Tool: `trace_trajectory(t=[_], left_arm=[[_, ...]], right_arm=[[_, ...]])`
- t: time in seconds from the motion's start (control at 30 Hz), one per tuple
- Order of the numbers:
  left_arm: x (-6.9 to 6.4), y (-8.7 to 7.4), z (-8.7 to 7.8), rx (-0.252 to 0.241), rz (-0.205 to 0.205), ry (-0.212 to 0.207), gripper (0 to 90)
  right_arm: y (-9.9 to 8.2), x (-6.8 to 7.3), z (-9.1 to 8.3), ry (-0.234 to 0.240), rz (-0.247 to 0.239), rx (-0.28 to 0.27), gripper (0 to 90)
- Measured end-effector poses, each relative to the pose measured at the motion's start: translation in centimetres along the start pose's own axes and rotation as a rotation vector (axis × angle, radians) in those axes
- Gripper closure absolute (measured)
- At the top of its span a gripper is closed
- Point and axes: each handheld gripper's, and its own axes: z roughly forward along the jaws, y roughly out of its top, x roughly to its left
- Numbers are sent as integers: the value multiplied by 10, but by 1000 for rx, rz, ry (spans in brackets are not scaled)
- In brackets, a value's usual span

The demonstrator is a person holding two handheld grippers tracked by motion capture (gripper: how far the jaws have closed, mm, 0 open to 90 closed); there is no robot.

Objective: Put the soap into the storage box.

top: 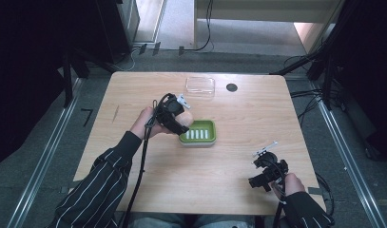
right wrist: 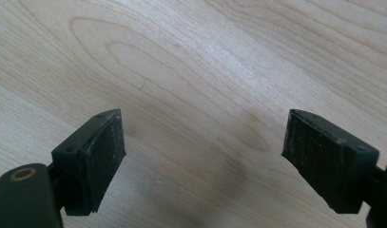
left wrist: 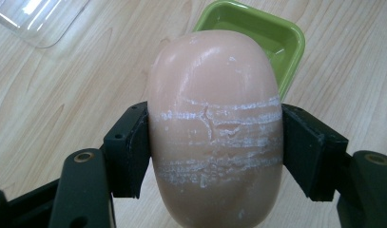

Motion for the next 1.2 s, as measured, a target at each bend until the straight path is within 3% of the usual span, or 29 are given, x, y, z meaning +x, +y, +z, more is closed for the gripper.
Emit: trace_trajectory(t=[1.2], left_arm=[[1,17,16,-26,81,-23,326]], right_arm=[[-4,-1,-1,-1,1,-17,145]])
